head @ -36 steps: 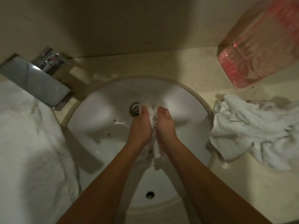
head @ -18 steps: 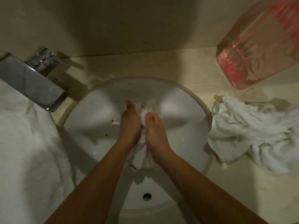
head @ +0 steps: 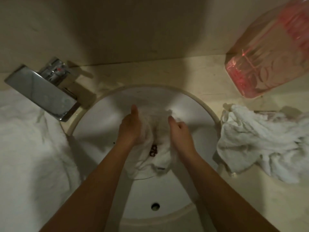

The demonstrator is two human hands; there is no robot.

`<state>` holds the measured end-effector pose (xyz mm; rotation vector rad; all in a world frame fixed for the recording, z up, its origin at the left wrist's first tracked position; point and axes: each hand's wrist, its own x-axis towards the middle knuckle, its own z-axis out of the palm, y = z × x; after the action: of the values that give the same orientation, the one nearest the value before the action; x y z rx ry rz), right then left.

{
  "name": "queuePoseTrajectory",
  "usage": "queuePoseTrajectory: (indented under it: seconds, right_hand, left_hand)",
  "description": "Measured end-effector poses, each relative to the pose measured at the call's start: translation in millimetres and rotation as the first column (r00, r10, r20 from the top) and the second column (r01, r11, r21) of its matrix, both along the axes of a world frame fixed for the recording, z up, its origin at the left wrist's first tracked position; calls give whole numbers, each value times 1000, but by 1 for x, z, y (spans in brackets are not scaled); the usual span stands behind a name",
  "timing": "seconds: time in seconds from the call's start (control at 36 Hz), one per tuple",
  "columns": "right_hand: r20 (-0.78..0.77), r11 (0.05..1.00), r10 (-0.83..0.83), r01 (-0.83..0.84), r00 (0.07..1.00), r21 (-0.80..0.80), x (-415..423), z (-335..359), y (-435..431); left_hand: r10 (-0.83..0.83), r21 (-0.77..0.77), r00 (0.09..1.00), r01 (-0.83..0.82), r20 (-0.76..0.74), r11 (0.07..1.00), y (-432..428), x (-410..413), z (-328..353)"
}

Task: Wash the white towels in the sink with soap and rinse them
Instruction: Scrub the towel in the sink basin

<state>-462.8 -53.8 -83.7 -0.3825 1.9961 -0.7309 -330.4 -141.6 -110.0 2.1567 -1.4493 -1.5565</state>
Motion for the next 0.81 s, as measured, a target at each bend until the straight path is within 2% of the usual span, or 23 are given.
queuePoseTrajectory:
  seconds: [0.06,0.19,0.25,0.31,0.42,0.5,0.58,0.61,0.69,0.81]
  right_hand:
    - [-59,997,66,-64,996,41,-19,-1,2]
    - [-209,968,250,-236,945,88,-36,-18,-5]
    - [-206,956,285,-264,936,125,-35,-28,-10]
    - [-169,952,287,-261,943,160,-32,-34,-12]
    - [-138,950,308,-295,941,105,-1,-32,1]
    - [-29,961,264,-265,964,-77,43,-14,11]
    - [-85,975,121,-135,989,-179,50,-11,-1]
    - [-95,979,42,-60,995,-197,45,-9,-8]
    - [48,966,-126,134,991,-221,38,2,-14]
    - [178,949,-94,142,980,-281,43,25,5]
  left_hand:
    - [-121,-25,989,123,88,992,5,11,-6]
    - [-230,-20,956,237,182,971,23,22,-13]
    - [-291,-24,925,306,243,952,31,23,-15]
    - [-278,-50,929,298,244,953,41,23,-18]
    - [-16,-62,1000,16,-8,998,57,11,-23]
    - [149,-75,979,-160,-141,984,56,-2,-22]
    - [243,-59,933,-267,-264,962,55,-12,-4]
    - [240,-63,924,-270,-298,961,55,-16,5]
    - [132,-198,944,-198,-303,960,50,-29,27]
    - [48,-305,959,-136,-280,943,31,-29,42]
